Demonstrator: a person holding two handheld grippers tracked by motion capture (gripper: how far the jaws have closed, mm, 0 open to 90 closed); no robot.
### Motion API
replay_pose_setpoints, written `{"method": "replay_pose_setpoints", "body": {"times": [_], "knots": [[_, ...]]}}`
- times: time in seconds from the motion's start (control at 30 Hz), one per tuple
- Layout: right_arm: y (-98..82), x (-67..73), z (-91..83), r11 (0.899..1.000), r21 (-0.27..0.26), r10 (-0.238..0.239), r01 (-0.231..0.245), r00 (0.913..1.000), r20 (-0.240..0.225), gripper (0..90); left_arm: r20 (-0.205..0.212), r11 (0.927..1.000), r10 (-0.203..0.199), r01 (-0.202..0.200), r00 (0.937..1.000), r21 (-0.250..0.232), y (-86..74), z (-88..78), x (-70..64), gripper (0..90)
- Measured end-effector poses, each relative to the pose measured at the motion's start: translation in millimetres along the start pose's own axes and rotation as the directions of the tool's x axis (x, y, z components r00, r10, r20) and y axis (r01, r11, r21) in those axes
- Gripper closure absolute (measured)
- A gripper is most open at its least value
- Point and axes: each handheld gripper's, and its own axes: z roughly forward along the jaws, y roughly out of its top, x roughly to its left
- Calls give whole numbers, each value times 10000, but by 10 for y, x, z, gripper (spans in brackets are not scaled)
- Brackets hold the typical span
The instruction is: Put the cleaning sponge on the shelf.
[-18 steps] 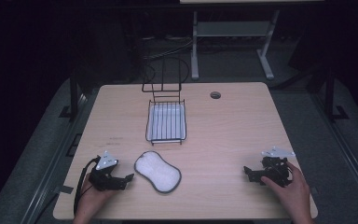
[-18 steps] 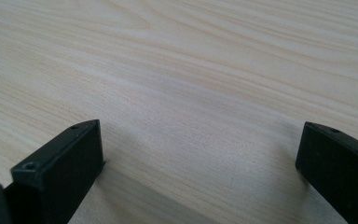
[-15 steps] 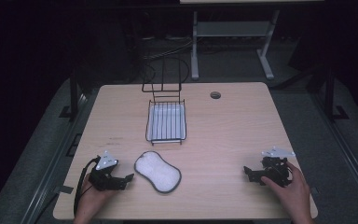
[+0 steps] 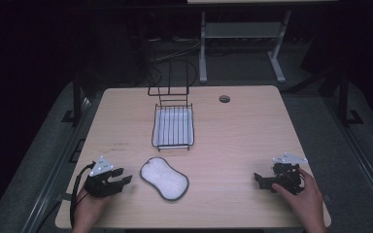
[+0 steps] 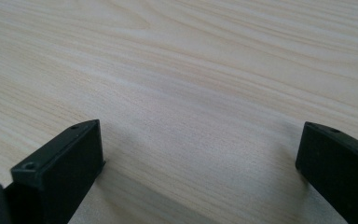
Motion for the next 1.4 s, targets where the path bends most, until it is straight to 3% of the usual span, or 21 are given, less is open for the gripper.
{"method": "replay_pose_setpoints", "body": {"times": [0.13,0.2,0.4,0.7,1.0,1.4], "knots": [[1,2,-1,10000,4,32,-32,10000,1,2,227,9998,-27,23,9997,204,95,-1,4,830],[-1,0,1,10000,-22,11,-11,10000,0,2,276,9997,-81,75,9996,218,144,17,2,897],[-1,1,1,10000,-20,17,-17,10000,3,2,357,9999,-114,112,9993,48,254,80,-10,898],[0,1,1,10000,-18,13,-13,10000,4,2,791,9995,56,-81,9969,302,358,280,-71,897],[0,1,1,10000,-18,14,-14,10000,0,2,993,9964,453,-521,9940,667,445,462,-156,898],[0,1,1,10000,-16,16,-16,10000,1,2,1344,9938,821,-913,9875,633,579,640,-255,898]]}}
